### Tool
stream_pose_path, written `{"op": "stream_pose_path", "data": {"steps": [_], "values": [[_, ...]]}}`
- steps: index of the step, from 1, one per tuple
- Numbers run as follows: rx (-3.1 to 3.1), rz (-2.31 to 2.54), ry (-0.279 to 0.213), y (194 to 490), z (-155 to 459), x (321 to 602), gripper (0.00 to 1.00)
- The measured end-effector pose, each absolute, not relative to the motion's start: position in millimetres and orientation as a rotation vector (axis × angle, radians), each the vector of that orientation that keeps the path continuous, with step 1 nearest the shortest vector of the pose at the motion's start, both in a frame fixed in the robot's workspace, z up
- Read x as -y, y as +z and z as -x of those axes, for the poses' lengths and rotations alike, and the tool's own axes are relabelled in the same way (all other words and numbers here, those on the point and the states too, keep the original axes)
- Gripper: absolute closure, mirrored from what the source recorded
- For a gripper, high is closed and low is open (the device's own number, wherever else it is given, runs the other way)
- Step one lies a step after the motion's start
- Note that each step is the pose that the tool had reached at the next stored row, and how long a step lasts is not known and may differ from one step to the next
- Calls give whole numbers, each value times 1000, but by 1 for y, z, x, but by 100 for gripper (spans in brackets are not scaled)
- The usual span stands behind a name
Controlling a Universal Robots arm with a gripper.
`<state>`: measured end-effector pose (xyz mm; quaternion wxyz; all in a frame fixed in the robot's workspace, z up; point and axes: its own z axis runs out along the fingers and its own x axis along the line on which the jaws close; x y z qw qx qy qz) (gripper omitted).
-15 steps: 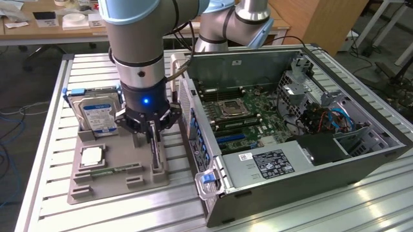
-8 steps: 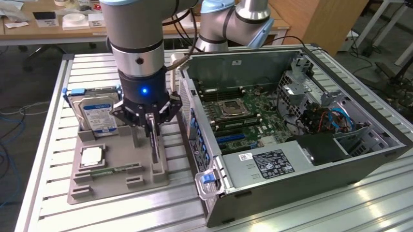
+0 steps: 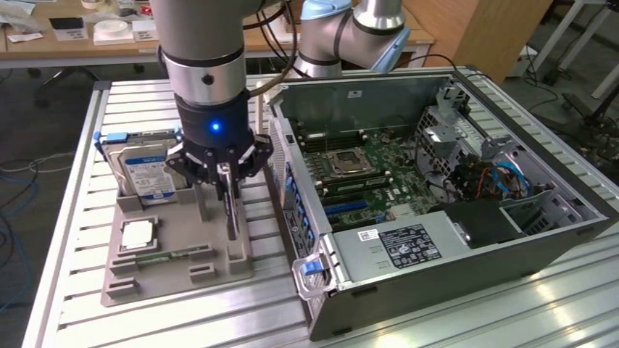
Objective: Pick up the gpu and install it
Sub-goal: 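Pick up the gpu and move the gpu toward the slot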
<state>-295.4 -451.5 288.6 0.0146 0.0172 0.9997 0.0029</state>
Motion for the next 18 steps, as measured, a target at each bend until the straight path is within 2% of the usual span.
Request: {"op": "stream_pose_path", "data": {"steps": [18], "values": [[-3112,-53,9,318,295,451,73]]}}
